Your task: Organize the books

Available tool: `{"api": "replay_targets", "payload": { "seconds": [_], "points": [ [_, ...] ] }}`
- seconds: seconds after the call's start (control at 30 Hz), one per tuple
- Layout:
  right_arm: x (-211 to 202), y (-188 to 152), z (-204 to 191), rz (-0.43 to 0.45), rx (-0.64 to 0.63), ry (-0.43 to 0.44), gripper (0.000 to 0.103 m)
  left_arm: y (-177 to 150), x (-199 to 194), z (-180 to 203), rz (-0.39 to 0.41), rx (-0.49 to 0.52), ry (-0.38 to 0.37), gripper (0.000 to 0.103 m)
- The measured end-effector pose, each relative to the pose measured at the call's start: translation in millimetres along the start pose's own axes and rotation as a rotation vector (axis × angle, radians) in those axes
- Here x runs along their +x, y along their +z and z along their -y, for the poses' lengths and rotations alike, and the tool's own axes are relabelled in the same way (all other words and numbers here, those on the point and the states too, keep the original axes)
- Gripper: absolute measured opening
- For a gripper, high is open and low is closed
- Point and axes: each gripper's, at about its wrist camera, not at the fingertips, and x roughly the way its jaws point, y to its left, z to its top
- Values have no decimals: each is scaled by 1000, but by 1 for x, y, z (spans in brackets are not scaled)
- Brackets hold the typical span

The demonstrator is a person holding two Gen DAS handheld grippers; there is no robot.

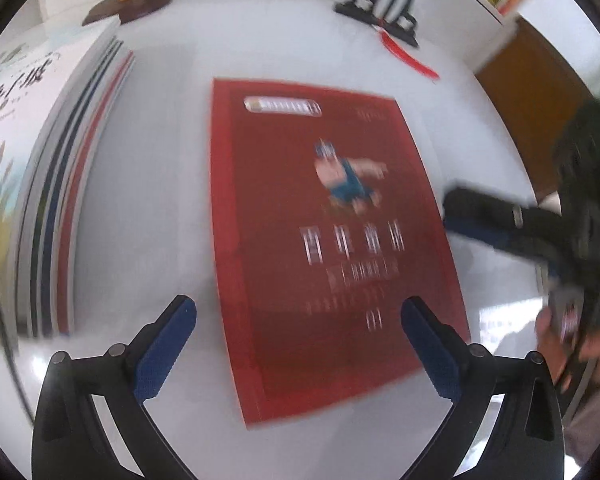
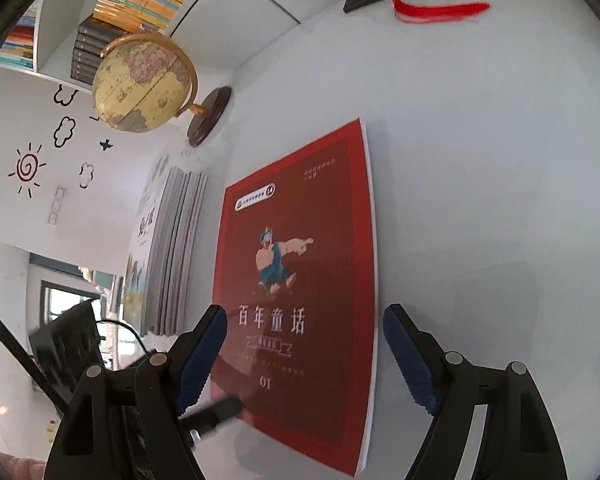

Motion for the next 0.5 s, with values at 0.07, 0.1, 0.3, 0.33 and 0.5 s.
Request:
{"api": "replay_targets", "payload": {
  "seconds": [0.07, 0.1, 0.3, 0.33, 0.5],
  "points": [
    [3, 1, -4, 5, -19, -3, 81, 8, 2, -2, 28, -27, -15, 102],
    [5, 2, -6, 5, -28, -2, 86, 12, 3, -3, 36, -40, -29, 102],
    [19, 3, -25, 21, -123, -48, 103, 16, 4, 1, 33, -42, -78, 102],
    [18, 2, -25, 37, -119, -57, 103, 16, 4, 3, 42, -34, -73, 102],
    [20, 4, -25, 41, -107, -79, 103, 19, 0, 0, 44, -99, -88, 101]
  ]
}}
